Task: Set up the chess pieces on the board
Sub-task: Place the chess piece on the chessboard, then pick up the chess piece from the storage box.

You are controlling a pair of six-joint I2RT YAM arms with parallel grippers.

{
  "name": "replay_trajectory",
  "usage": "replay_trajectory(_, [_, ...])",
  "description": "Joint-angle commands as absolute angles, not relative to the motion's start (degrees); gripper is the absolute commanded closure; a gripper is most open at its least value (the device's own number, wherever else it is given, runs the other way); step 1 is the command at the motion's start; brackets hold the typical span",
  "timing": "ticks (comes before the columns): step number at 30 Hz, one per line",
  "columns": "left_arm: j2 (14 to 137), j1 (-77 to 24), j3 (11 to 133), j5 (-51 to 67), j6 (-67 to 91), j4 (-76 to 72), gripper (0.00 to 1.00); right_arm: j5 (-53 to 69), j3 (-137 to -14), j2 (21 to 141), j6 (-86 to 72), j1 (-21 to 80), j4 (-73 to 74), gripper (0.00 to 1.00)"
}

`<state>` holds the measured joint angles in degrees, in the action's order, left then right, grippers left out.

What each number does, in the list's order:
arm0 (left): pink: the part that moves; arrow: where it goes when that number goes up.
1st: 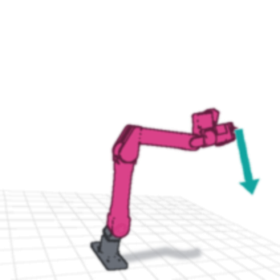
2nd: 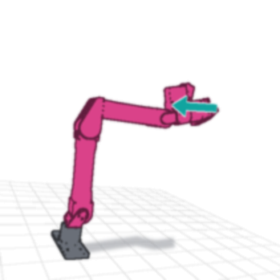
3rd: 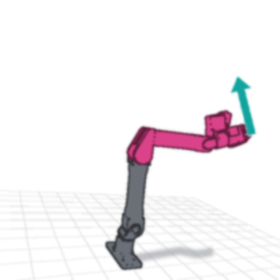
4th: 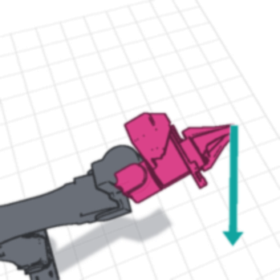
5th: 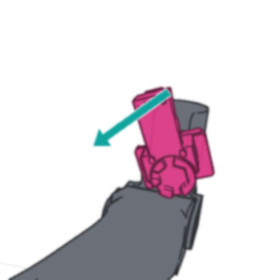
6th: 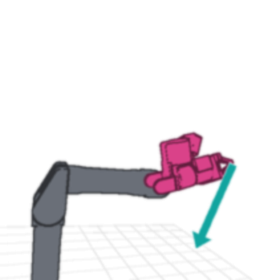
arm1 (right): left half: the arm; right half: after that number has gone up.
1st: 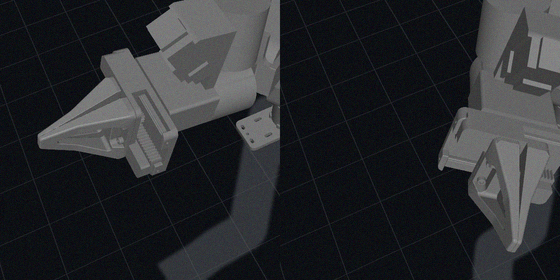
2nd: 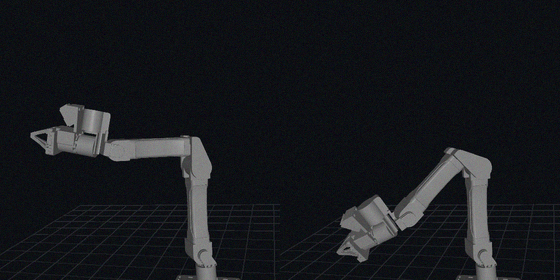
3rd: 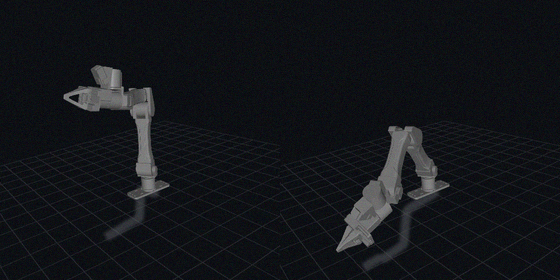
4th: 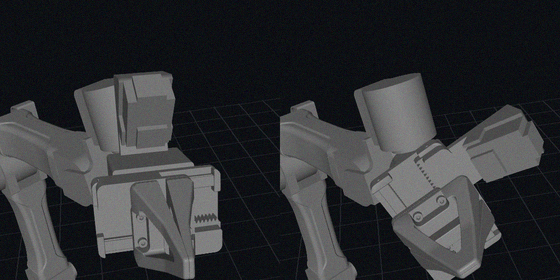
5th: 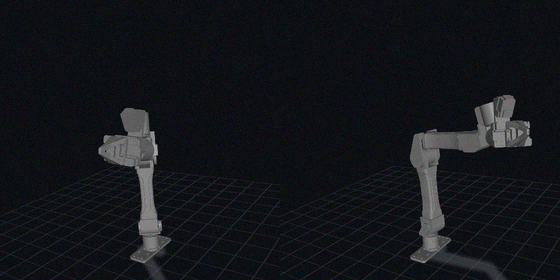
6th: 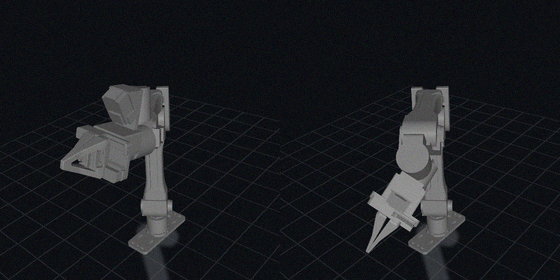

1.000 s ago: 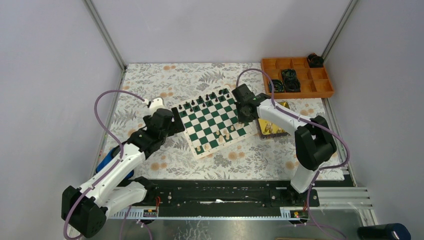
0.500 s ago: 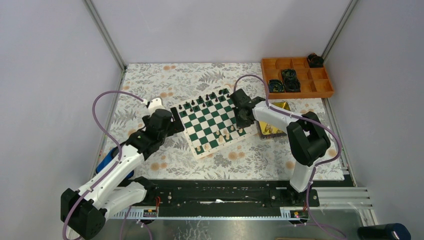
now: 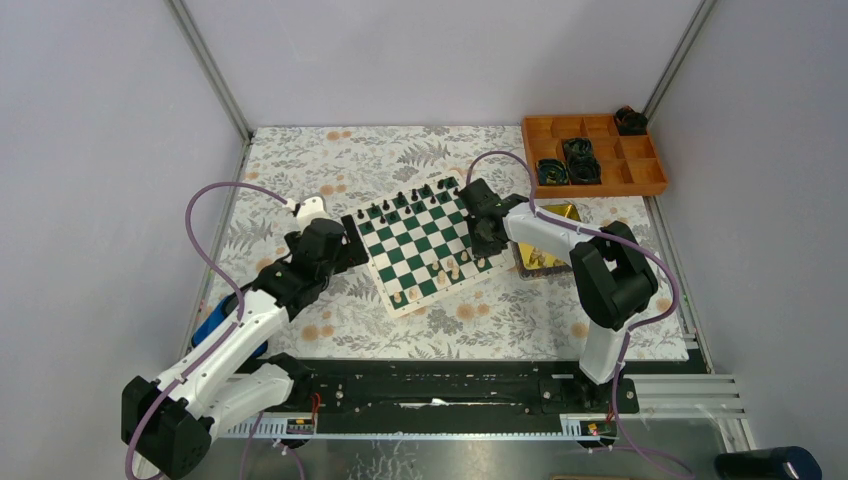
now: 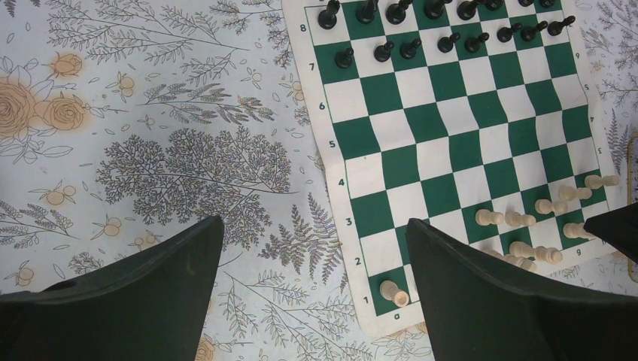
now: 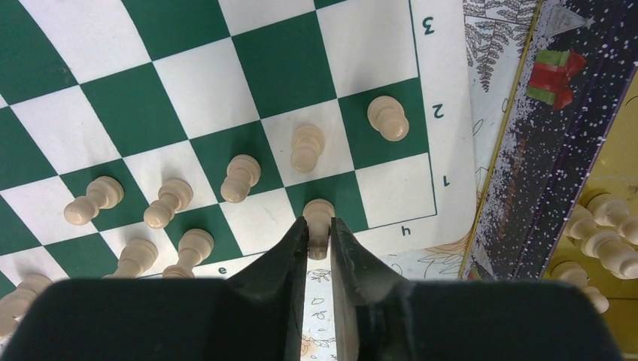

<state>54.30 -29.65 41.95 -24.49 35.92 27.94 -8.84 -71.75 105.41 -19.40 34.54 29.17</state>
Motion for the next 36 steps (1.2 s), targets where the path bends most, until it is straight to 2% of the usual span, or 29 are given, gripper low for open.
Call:
replay_trajectory(1, [54.4,-30.0,41.1,-25.6,36.2,26.9,0.01,-7.6,-72.0,105.5,-19.0,35.2,28.3,0.75])
replay_trajectory(6, [54.7,-30.1,41.2,-25.6,36.0,26.7,0.01,-7.3,-72.8,104.0,-18.1,35.3,27.5,0.68])
replay_trajectory(16, [55.5,-30.1,41.6,-25.7,36.1,26.0,0.01,-9.4,-77.3,98.0,-17.0,35.3,30.2,0.64])
replay_trajectory(25, [56.8,-30.1,42.1,-25.8,35.9,24.9,0.01,-20.9,-77.0,89.5,-19.3,34.8,31.4,0.63])
replay_trajectory(29, [57.7,-30.0,42.4,-25.3,35.7,24.3,0.01,-24.3,-75.1,87.3,-21.8,31.0,32.6,0.62])
replay_trajectory(36, [59.2,-30.1,42.5,-24.8,35.4,23.4,0.01,-21.4,-68.7,85.9,-22.8,21.9,30.7,0.62])
